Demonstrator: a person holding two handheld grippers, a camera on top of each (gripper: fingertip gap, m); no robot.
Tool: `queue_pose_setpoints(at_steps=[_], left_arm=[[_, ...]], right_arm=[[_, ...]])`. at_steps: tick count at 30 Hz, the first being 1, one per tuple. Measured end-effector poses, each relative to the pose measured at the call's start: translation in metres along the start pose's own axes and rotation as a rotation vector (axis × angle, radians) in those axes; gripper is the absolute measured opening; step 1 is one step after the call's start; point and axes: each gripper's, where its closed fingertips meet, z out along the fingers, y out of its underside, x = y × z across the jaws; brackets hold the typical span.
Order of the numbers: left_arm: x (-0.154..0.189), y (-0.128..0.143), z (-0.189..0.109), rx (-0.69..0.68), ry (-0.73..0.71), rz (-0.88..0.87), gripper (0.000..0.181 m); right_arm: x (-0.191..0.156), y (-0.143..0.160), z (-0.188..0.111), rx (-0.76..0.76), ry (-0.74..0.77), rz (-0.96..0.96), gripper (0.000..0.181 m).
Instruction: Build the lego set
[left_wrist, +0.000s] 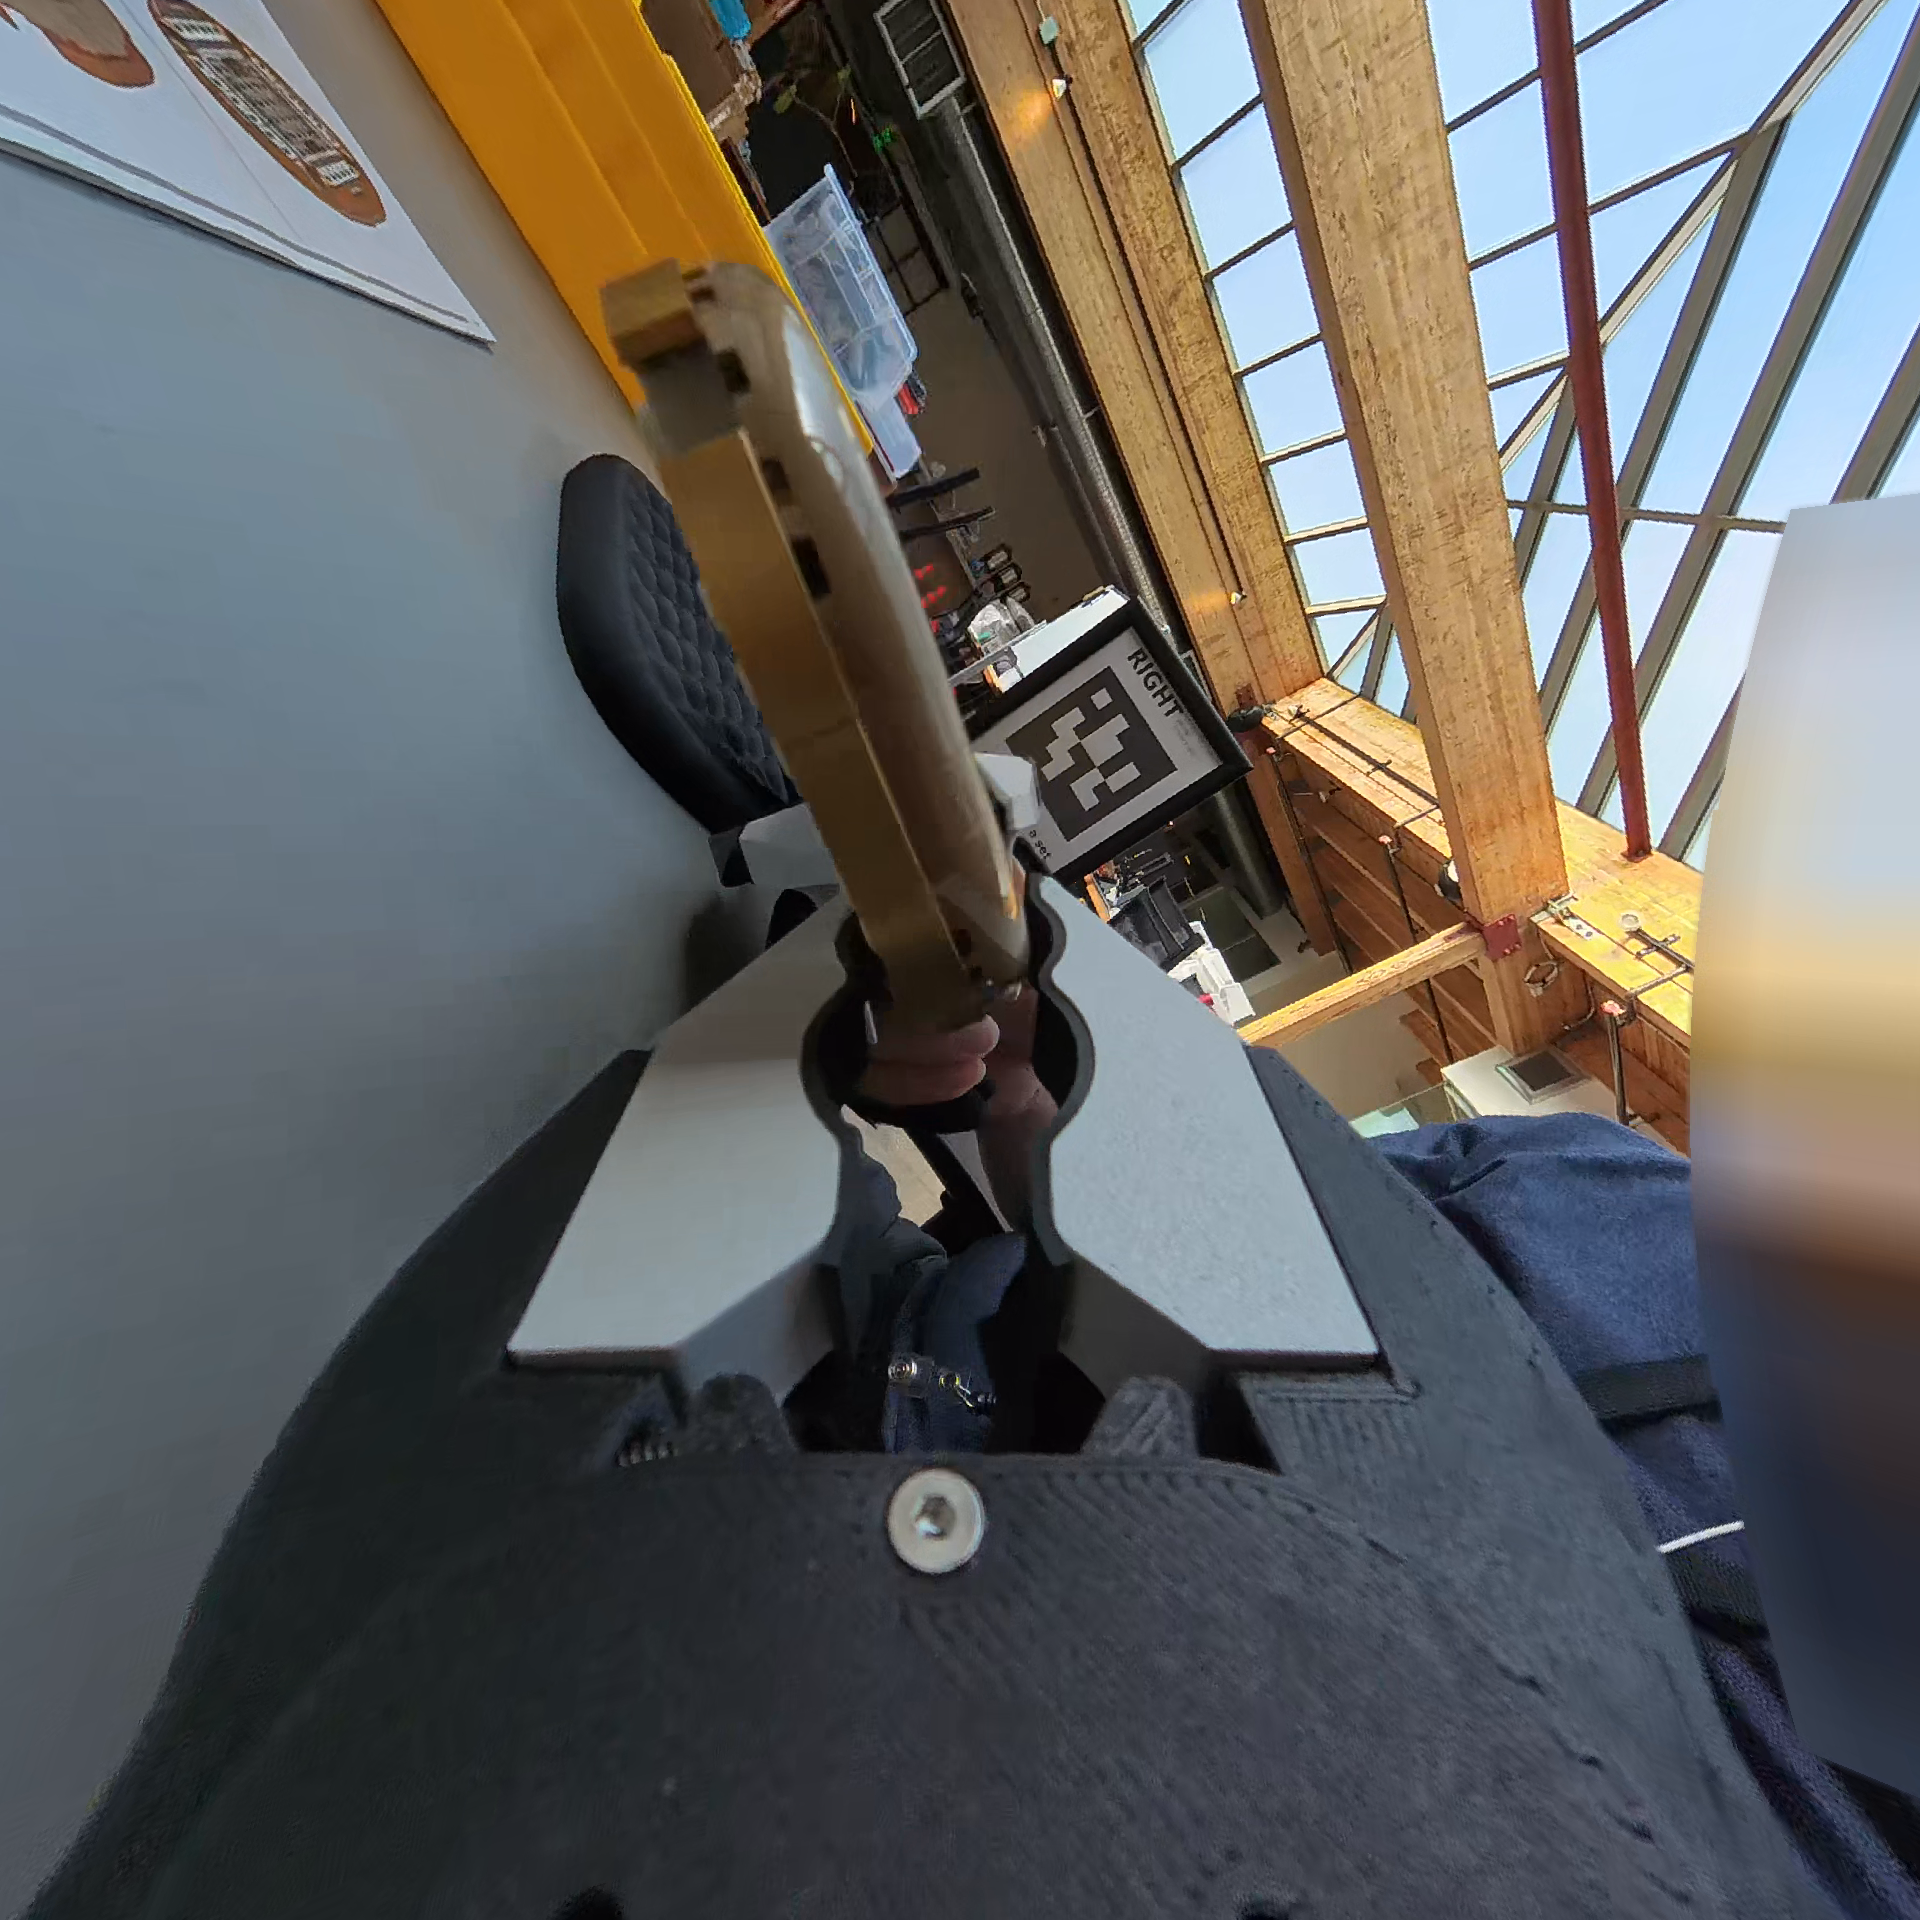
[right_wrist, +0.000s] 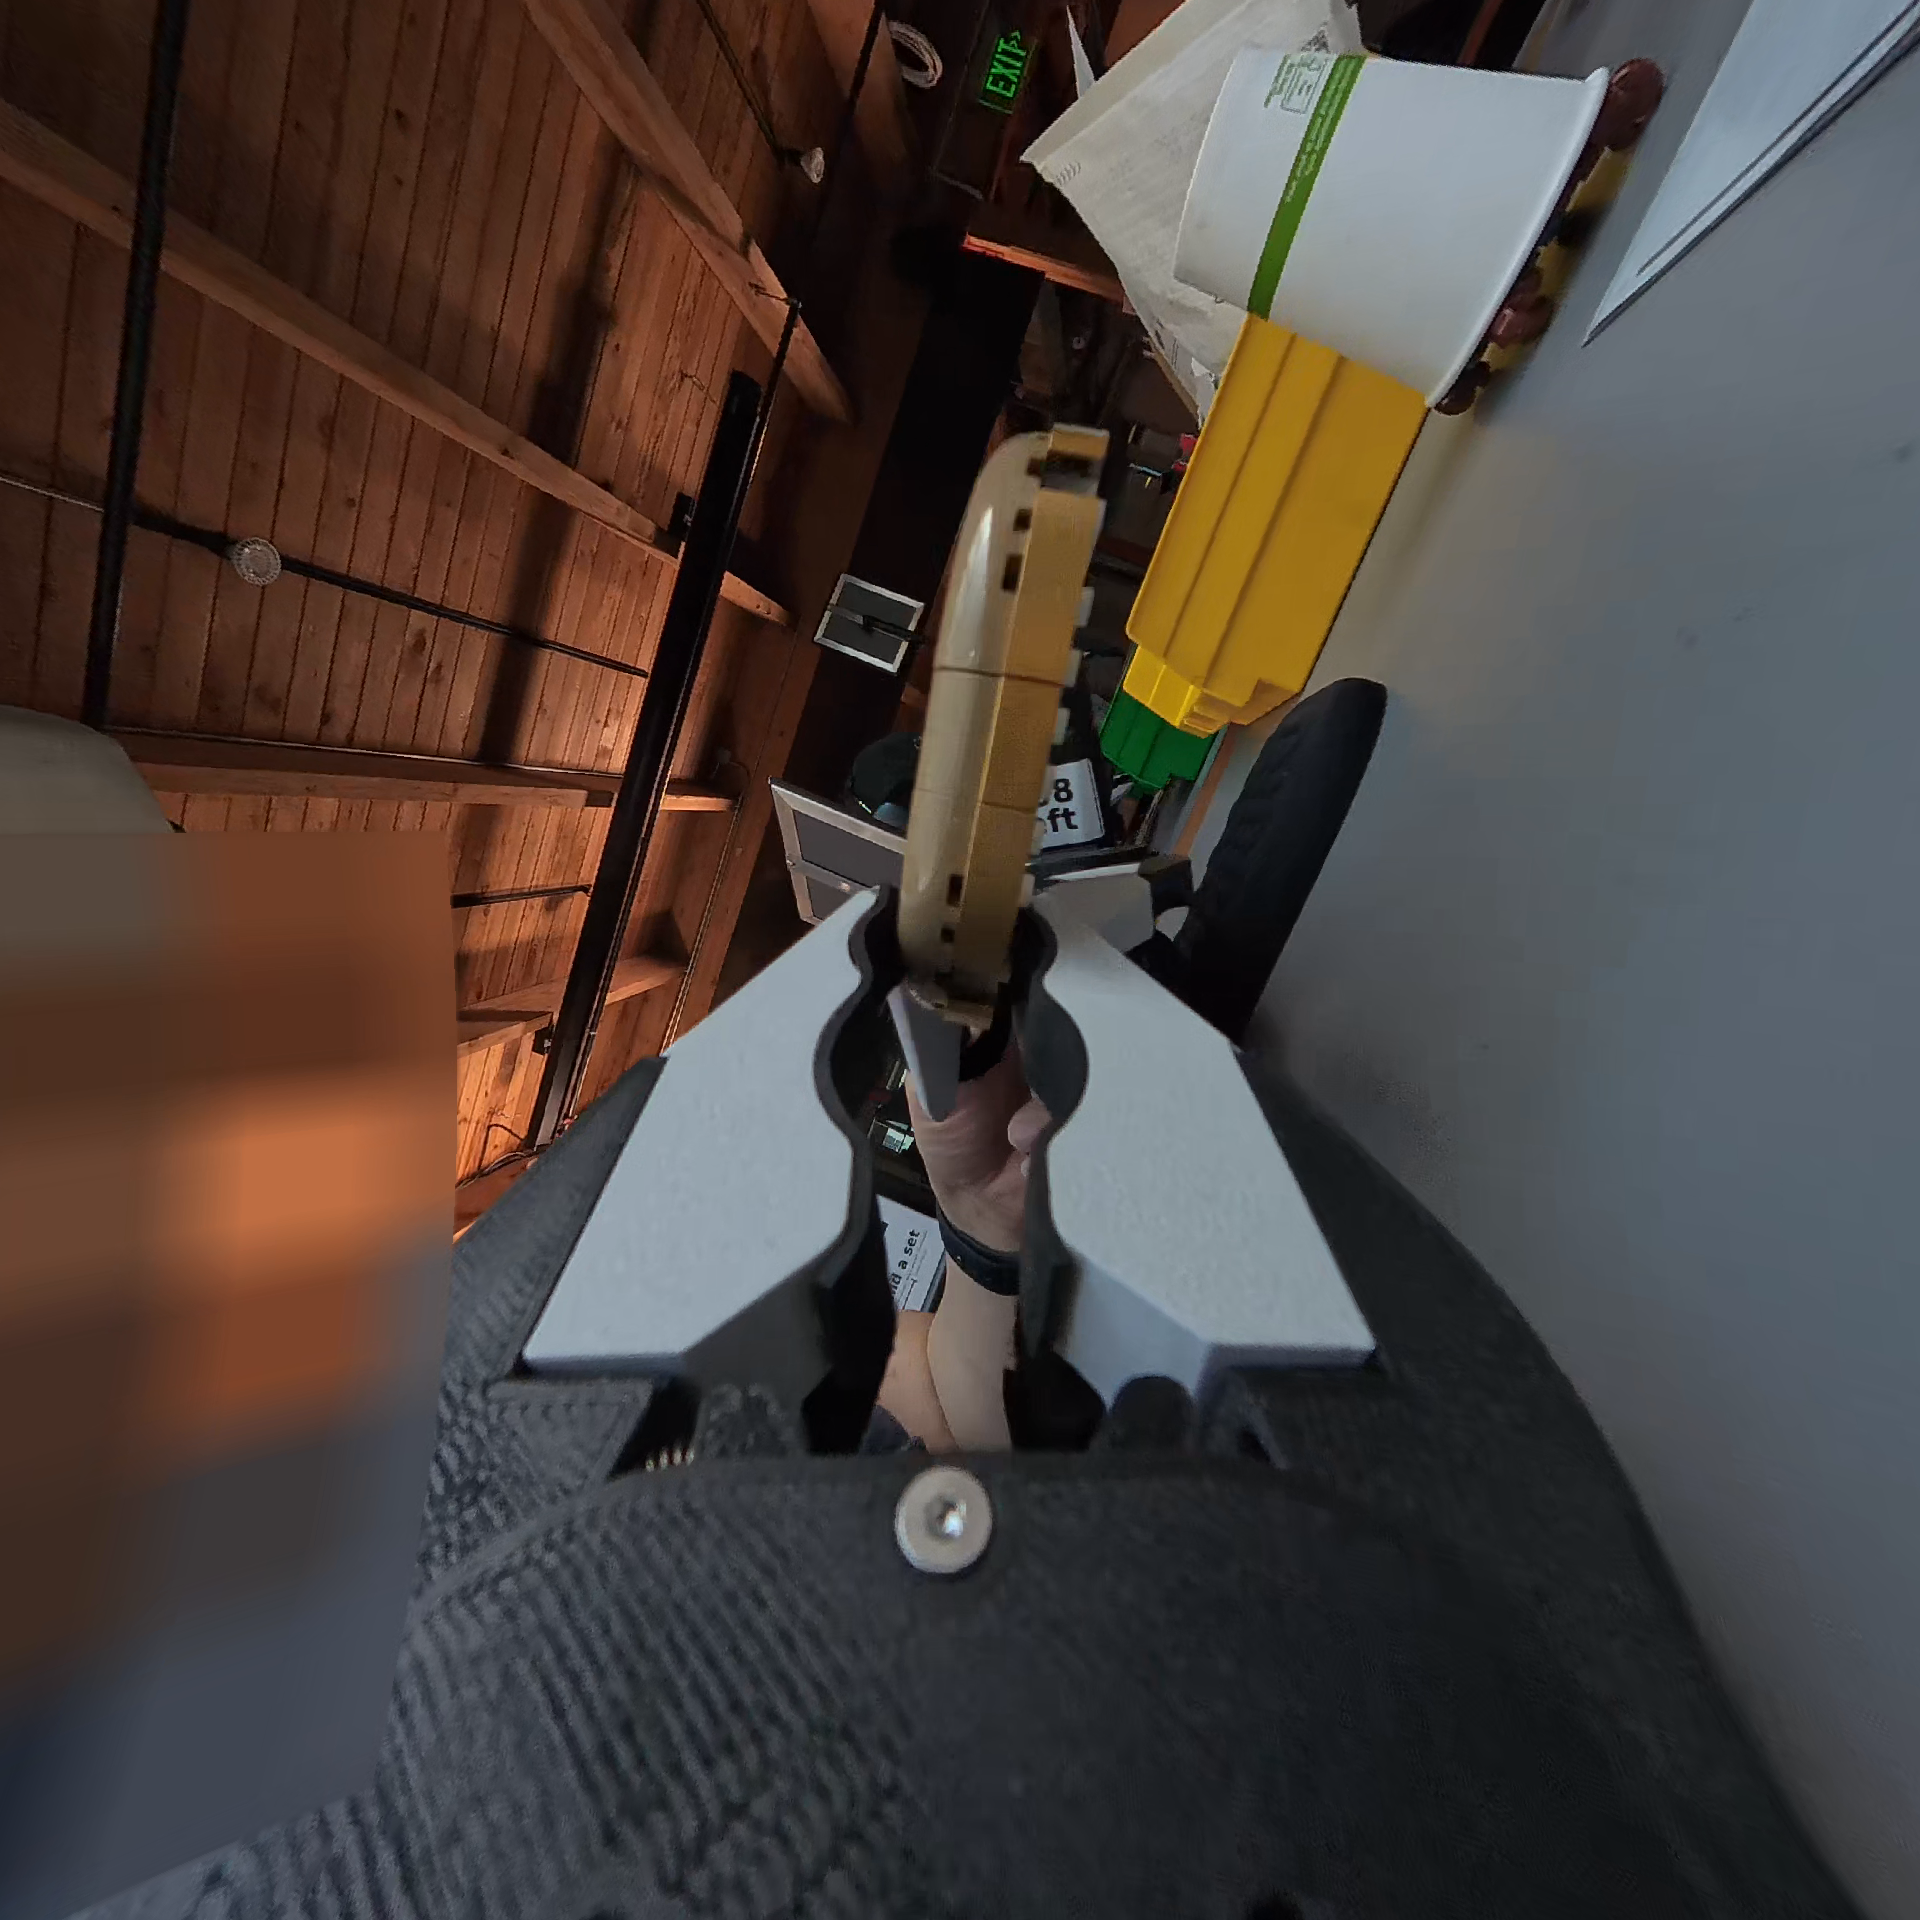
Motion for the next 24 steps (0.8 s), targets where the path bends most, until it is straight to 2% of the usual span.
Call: queue_pose_setpoints(at_steps=[1,2,5,7,10,14,16,17,19,24], left_arm=[[0.004,-0.002,-0.002,0.001,0.007,0.005,0.034],[0.005,-0.005,-0.005,0.009,0.006,0.008,0.034],[0.003,-0.014,-0.016,0.055,-0.004,-0.007,0.024],[0.004,-0.017,-0.02,0.082,0.035,-0.056,0.025],[0.006,-0.012,-0.017,0.06,0.087,-0.094,0.022],[0.006,-0.013,-0.019,0.056,0.055,-0.048,0.02],[0.002,-0.014,-0.019,0.065,0.015,-0.027,0.02],[0.0,-0.013,-0.019,0.067,-0.001,-0.016,0.019],[0.001,-0.014,-0.017,0.081,0.005,-0.016,0.019],[0.002,-0.011,-0.011,0.064,-0.039,0.07,0.02]], right_arm=[[-0.001,-0.002,-0.002,0.008,0.001,-0.006,0.02],[-0.004,-0.004,-0.004,0.008,-0.003,-0.009,0.02],[-0.008,-0.004,-0.008,-0.039,0.007,-0.028,0.019],[-0.01,-0.001,-0.008,-0.066,0.014,-0.032,0.02],[-0.008,0.0,-0.007,-0.078,0.029,-0.049,0.019],[-0.009,0.0,-0.005,-0.05,0.02,-0.082,0.021],[-0.011,0.002,-0.001,-0.047,0.007,-0.069,0.04],[-0.008,0.005,0.001,-0.06,0.028,-0.06,0.039],[-0.003,0.006,0.002,-0.061,0.052,-0.08,0.021],[-0.003,0.008,-0.004,-0.091,0.033,-0.045,0.019]])
